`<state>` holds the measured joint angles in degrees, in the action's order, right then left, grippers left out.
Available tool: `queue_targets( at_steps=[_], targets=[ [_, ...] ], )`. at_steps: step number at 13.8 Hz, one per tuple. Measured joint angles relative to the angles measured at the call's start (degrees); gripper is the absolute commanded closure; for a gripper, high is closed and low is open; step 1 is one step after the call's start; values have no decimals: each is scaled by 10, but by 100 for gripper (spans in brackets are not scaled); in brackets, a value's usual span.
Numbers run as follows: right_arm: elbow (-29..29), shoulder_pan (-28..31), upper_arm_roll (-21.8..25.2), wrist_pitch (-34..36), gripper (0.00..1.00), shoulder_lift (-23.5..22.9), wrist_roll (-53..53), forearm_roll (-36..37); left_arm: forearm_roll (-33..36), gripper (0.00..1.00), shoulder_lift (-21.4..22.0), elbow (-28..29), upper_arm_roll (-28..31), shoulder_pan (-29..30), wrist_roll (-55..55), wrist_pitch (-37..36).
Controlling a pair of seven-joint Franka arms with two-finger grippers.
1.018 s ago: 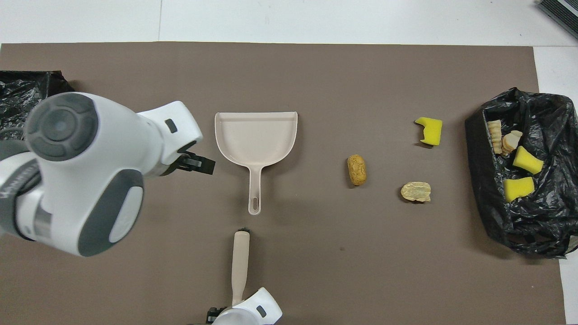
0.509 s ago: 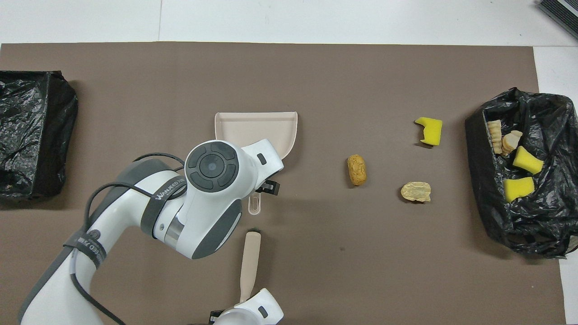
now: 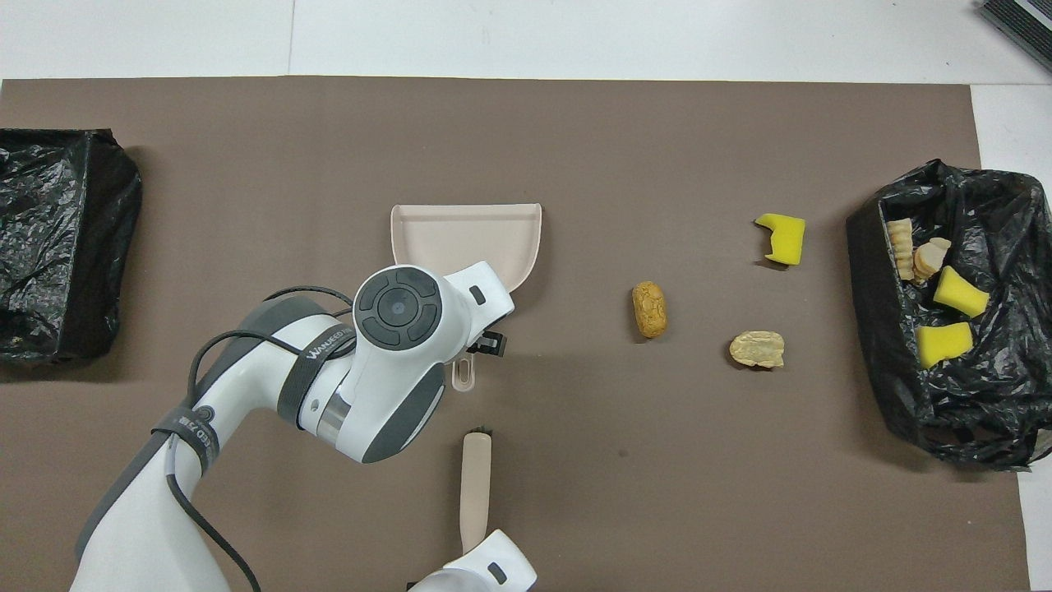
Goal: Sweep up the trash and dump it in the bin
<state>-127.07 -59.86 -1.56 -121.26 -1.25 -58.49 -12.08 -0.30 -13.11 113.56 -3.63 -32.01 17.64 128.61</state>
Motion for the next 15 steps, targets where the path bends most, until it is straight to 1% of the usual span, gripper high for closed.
queue_targets(
  at_steps=[1,2,3,4,5,7,9,12,15],
  targets=[
    [-4,17,1,24,100,14,24,4,0,30,0,3,-1,-2,2,2],
    [-9,37,2,45,100,29,45,11,0,52,0,5,-1,-5,4,8],
    [-16,60,2,63,100,46,65,23,0,69,0,6,-1,-8,6,13],
    [-25,82,3,77,100,65,82,34,0,81,0,7,-1,-8,6,17],
    [-33,105,4,89,100,85,99,43,0,88,0,7,-1,-8,6,20],
    [-48,150,5,107,100,121,129,58,0,99,0,7,1,-8,6,26],
    [-58,199,6,123,100,144,164,82,0,100,0,7,1,-8,4,29],
    [-68,277,6,129,100,147,229,134,1,100,2,6,5,-6,-1,29],
    [-69,351,7,128,100,133,311,196,10,100,16,2,13,10,-77,2]
  ],
)
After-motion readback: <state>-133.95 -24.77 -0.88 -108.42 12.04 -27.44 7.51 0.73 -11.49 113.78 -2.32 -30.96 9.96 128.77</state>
